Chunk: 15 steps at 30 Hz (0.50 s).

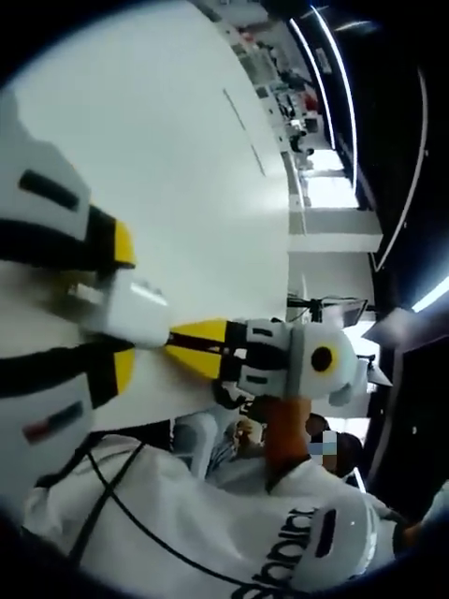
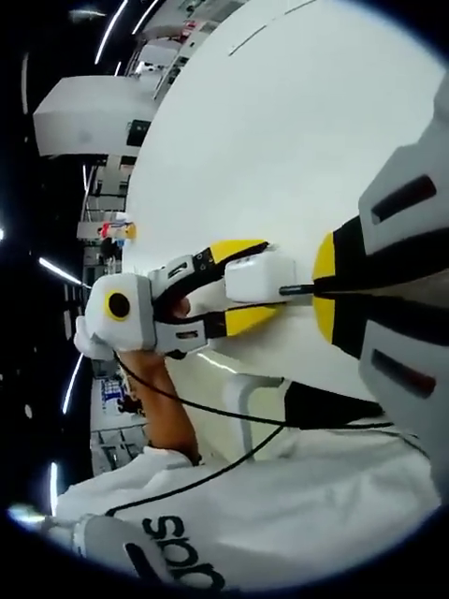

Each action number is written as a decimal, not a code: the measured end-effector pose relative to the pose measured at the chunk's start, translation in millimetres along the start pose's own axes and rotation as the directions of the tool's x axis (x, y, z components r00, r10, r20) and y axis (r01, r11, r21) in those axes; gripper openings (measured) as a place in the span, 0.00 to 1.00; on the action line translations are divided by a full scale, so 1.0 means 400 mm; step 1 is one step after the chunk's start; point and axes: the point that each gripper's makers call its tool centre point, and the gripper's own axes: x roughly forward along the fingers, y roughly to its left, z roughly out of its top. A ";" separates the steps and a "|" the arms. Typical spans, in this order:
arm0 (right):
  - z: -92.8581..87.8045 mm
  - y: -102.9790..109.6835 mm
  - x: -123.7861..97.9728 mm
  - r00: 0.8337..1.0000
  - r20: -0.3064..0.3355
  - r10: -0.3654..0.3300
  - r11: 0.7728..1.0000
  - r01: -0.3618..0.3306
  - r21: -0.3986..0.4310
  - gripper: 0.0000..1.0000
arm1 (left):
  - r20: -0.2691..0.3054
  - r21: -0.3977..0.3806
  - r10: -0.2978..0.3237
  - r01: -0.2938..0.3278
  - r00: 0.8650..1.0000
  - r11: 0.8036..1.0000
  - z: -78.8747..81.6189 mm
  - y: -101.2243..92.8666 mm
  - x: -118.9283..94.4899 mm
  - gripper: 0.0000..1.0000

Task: Plug the desk Type‑C cable into the charger adapter.

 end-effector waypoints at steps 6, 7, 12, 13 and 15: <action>0.007 -0.006 -0.012 0.991 0.105 -0.082 0.997 0.082 0.000 0.06 | 0.080 0.020 0.044 -0.045 0.996 0.999 0.012 -0.001 -0.005 0.29; 0.008 -0.007 -0.014 0.990 0.111 -0.088 0.996 0.088 -0.001 0.06 | 0.086 0.018 0.047 -0.049 0.995 0.999 0.015 0.000 -0.006 0.30; 0.030 -0.042 -0.057 0.962 0.197 -0.186 0.982 0.185 0.025 0.16 | 0.109 0.003 0.095 -0.096 0.989 0.995 0.023 0.013 -0.013 0.32; 0.028 -0.045 -0.064 0.960 0.201 -0.196 0.980 0.196 0.023 0.17 | 0.110 0.001 0.098 -0.098 0.989 0.995 0.022 0.012 -0.014 0.32; 0.020 -0.060 -0.098 0.945 0.215 -0.246 0.969 0.243 0.042 0.17 | 0.119 -0.005 0.116 -0.116 0.986 0.993 0.024 0.009 -0.015 0.32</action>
